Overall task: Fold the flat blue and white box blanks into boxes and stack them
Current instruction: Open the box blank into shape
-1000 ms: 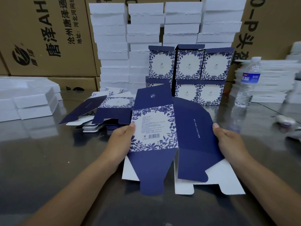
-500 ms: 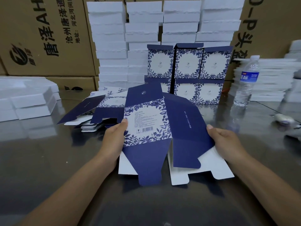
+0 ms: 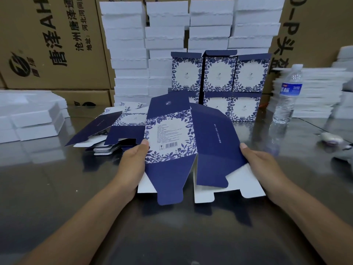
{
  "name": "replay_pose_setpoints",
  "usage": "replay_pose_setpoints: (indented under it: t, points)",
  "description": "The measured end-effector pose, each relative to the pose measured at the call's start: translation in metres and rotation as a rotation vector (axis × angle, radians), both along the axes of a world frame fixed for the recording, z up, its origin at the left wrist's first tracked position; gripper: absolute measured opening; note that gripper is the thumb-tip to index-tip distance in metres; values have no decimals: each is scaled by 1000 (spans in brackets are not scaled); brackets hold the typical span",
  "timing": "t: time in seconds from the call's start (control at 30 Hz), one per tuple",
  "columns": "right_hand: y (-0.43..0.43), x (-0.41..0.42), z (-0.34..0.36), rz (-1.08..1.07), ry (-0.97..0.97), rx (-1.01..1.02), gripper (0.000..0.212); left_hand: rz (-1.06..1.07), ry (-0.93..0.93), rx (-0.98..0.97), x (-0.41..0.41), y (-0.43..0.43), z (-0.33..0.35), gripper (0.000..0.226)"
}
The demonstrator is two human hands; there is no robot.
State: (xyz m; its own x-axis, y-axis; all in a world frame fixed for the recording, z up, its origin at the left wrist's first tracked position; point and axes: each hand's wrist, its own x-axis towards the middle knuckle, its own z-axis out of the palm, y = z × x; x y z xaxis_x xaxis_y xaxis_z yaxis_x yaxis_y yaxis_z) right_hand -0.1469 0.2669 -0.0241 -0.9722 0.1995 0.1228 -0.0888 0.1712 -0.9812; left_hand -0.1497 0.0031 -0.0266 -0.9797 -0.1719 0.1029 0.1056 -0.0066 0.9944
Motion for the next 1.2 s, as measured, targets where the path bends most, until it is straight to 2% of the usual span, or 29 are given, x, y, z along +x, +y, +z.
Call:
replay_pose_setpoints:
  t: [0.1, 0.33, 0.53, 0.67, 0.77, 0.87, 0.97, 1.1, 1.2]
  points:
    - [1, 1, 0, 38, 5, 51, 45, 24, -3, 14, -1, 0, 0, 37]
    - [2, 0, -1, -12, 21, 33, 43, 1, -81, 106, -2, 0, 6, 31]
    - [2, -3, -2, -40, 37, 11, 43, -22, -37, 32, -2, -1, 1, 32]
    - [0, 0, -2, 34, 40, -6, 44, -3, -14, 46, -2, -4, 0, 33]
    - [-3, 1, -4, 53, 61, 81, 47, 18, -20, 80, -1, -4, 1, 40]
    - [-3, -1, -6, 55, 75, 131, 47, 30, -47, 108, 0, -4, 2, 37]
    - [0, -2, -6, 69, 66, 110, 51, 32, -76, 119, 1, -3, 5, 34]
    - [2, 0, -2, 65, 29, 32, 43, -3, -99, 168, 3, 2, 10, 26]
    - [2, 4, 1, 82, 22, -5, 40, -37, -94, 79, 4, 5, 9, 31]
